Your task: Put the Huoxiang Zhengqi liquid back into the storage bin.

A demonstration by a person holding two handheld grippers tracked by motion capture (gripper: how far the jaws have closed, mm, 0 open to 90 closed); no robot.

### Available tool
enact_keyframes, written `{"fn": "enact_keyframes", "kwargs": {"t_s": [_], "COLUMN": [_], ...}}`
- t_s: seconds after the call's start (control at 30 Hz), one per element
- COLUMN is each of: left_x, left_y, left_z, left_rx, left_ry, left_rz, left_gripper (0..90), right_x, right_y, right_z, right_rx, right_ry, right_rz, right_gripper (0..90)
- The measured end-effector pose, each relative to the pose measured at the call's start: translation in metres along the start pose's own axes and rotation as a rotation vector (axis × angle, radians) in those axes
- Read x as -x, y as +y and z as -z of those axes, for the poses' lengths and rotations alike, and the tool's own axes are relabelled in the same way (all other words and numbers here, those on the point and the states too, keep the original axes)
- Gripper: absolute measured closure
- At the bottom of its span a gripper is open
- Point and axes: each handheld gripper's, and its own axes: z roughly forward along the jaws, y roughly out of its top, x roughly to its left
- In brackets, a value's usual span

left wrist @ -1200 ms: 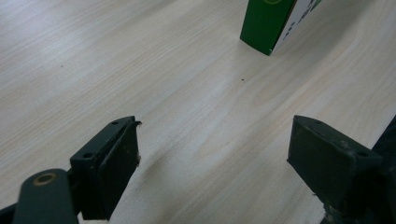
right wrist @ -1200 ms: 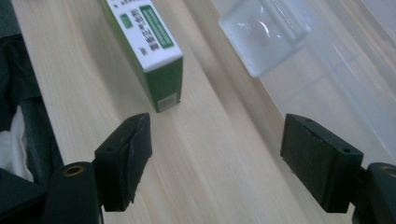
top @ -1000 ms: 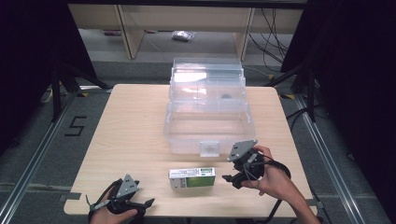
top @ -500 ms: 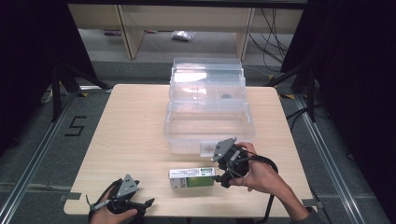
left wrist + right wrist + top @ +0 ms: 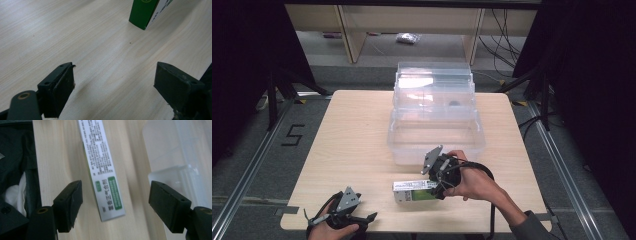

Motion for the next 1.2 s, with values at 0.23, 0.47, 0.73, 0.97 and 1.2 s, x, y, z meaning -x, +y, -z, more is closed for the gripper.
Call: {"fn": "enact_keyframes", "kwargs": {"t_s": [0.23,0.47,0.73,0.97,1.2], "left_x": [0.0,0.0,0.0,0.001,0.001], "left_y": [0.0,0.0,0.0,0.0,0.0], "left_z": [0.0,0.0,0.0,0.0,0.0], "left_rx": [-0.004,-0.006,-0.005,-0.005,-0.003], "left_ry": [0.008,0.007,0.006,-0.002,-0.006], "left_rz": [-0.005,-0.009,-0.006,-0.01,-0.009], "left_gripper": [15.8,15.9,15.9,15.9,15.9], "right_x": [-0.002,-0.006,-0.005,-0.003,-0.004], "right_y": [0.01,0.021,0.026,0.03,0.034], "right_z": [-0.01,-0.021,-0.033,-0.042,-0.047], "right_rx": [-0.05,-0.095,-0.122,-0.161,-0.204], "right_ry": [-0.016,0.011,0.035,0.044,0.051], "right_rz": [0.018,0.075,0.099,0.161,0.168], "right_gripper": [30.9,34.8,40.6,44.8,47.5]}}
